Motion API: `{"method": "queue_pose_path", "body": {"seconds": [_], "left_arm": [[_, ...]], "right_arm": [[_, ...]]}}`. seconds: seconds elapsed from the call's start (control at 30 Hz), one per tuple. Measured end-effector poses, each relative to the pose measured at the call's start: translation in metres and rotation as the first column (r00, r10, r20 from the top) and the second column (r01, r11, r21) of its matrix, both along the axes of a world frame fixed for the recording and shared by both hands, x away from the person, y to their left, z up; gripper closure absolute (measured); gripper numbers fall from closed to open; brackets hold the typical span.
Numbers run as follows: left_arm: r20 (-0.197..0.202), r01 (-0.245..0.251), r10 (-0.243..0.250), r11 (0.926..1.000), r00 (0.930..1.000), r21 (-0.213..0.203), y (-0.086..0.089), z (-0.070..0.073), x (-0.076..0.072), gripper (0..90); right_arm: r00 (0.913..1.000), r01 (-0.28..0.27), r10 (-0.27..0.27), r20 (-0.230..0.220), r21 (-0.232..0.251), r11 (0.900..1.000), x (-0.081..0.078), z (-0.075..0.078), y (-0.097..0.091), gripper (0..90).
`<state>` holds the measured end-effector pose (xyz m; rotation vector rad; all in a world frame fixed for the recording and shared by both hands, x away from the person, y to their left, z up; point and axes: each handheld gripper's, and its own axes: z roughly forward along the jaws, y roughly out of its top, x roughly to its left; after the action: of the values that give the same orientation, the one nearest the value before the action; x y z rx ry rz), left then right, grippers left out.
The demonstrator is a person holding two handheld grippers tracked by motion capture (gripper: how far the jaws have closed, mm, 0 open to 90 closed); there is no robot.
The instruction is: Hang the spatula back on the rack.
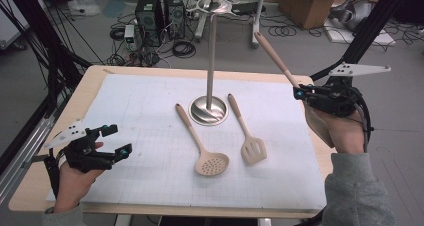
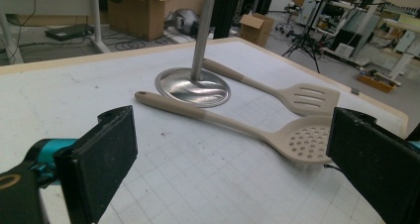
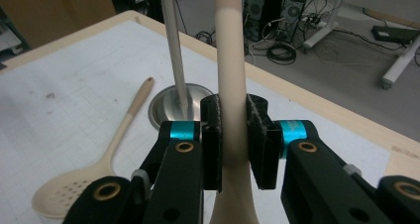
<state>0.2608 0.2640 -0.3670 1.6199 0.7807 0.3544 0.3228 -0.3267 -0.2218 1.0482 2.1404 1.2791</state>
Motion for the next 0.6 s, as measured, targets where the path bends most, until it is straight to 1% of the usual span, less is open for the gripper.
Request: {"method": "queue_pose_path", "body": {"seconds": [0.07,0.17,0.3,0.43,0.53,0.6], "left_arm": [[-0.005,-0.002,0.002,1.0,1.0,-0.001,0.001,-0.001,0.001,6.1],[-0.011,-0.006,0.006,1.0,0.9999,-0.005,0.003,-0.003,0.003,6.1],[-0.017,-0.011,0.011,0.9999,0.9998,-0.008,0.006,-0.005,0.005,6.1],[-0.018,-0.016,0.016,0.9998,0.9997,-0.011,0.009,-0.005,0.005,6.1],[-0.017,-0.02,0.019,0.9996,0.9997,-0.021,0.01,-0.005,0.004,6.0],[-0.018,-0.019,0.019,0.9997,0.9997,-0.018,0.012,-0.005,0.005,6.1]], "right_arm": [[1.0,-0.006,0.006,0.002,0.018,0.9998,0.002,0.003,-0.002,78.4],[0.9998,-0.016,0.016,0.014,0.033,0.9993,0.005,0.009,-0.003,78.4],[0.9992,-0.034,0.033,0.024,0.016,0.9993,0.008,0.016,0.002,78.4],[0.9979,-0.053,0.051,0.041,0.028,0.9982,0.011,0.024,0.006,78.4],[0.9975,-0.056,0.054,0.046,0.026,0.9981,0.013,0.03,0.009,78.4],[0.9968,-0.063,0.062,0.051,0.024,0.9977,0.013,0.032,0.011,78.4]]}}
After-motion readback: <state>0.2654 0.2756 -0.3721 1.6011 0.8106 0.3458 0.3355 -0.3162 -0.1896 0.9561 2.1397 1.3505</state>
